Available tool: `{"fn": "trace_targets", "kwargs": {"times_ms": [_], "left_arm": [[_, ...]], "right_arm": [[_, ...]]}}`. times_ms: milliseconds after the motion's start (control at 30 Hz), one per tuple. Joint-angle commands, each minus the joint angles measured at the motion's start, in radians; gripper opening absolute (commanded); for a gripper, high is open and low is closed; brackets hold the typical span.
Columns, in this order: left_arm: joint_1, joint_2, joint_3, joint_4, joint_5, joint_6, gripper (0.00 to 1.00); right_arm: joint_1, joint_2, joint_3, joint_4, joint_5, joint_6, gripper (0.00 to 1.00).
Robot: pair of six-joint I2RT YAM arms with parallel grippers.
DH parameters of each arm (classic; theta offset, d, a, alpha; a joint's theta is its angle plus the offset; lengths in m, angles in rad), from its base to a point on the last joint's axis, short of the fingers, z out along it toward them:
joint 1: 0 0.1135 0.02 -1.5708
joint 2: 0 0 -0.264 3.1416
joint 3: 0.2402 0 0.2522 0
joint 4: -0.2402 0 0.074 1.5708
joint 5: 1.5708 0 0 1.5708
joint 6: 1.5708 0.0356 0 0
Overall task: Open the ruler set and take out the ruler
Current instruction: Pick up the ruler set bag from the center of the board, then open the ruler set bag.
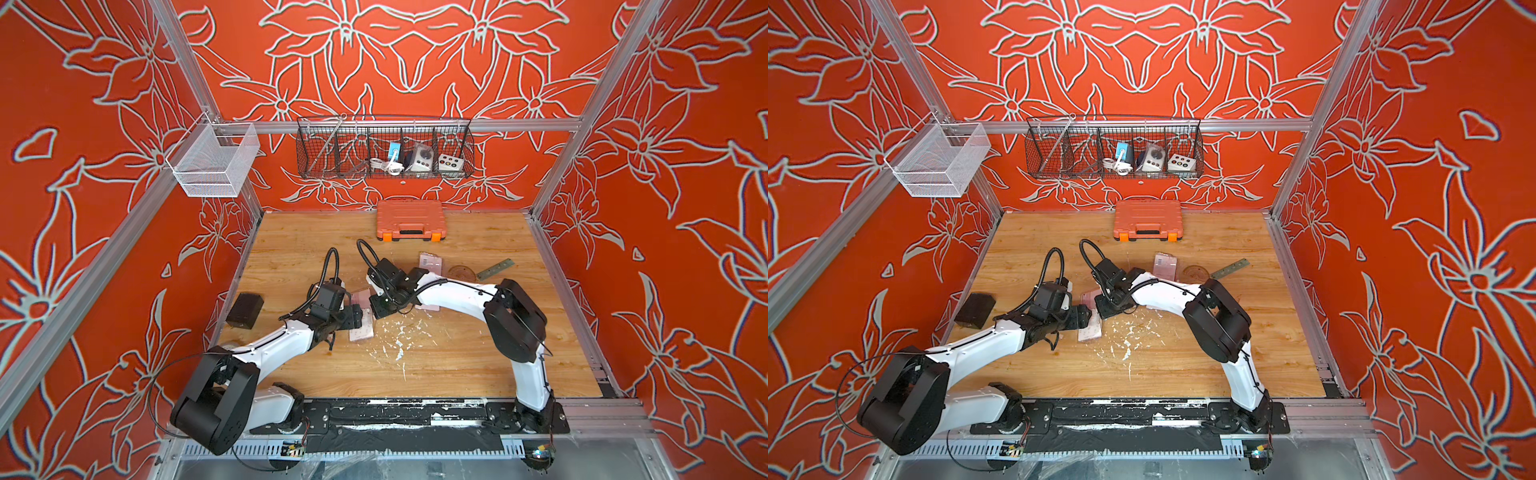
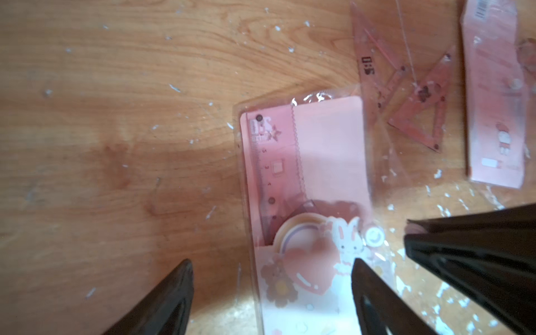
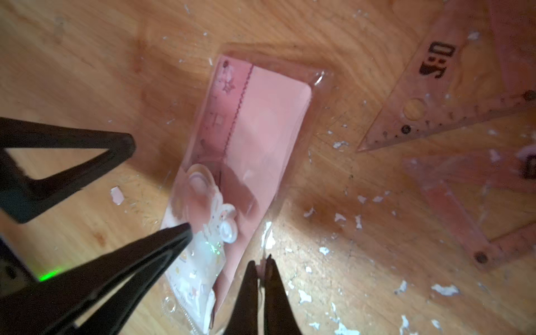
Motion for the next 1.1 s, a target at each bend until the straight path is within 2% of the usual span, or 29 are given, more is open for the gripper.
{"fn": "trace_targets", "kwargs": {"times_ms": [0,167,367,467,567,800,900,1000,1067], "left_arm": [[0.001,-0.041,0.030,-0.033,0.069,0.015,0.85],[-0.004,-0.124,0.031,-0.031,0.197,0.029,0.86],[-0.003,-0.299,0.019,-0.016,0.233,-0.008,0.87],[-0.004,-0.338,0.012,0.023,0.276,-0.033,0.89],[-0.019,-0.316,0.055,0.003,0.353,-0.009,0.90],[-0.076,-0.175,0.133,-0.093,0.289,0.035,0.90],[-0.088,-0.137,0.123,-0.052,0.278,0.022,0.84],[-0.095,-0.104,0.127,-0.041,0.249,0.015,0.66],[-0.096,-0.092,0.127,-0.044,0.227,0.013,0.64]], "right_arm": [[-0.015,-0.081,-0.040,0.038,-0.051,0.026,0.00],[-0.063,-0.210,-0.176,0.171,-0.191,0.065,0.00],[-0.115,-0.344,-0.307,0.281,-0.298,0.107,0.00],[-0.139,-0.382,-0.342,0.310,-0.322,0.124,0.00],[-0.153,-0.410,-0.375,0.356,-0.342,0.147,0.00],[-0.165,-0.445,-0.431,0.474,-0.368,0.242,0.00],[-0.166,-0.446,-0.430,0.488,-0.380,0.251,0.00],[-0.166,-0.448,-0.435,0.494,-0.376,0.253,0.00],[-0.167,-0.452,-0.436,0.487,-0.371,0.245,0.00]]}}
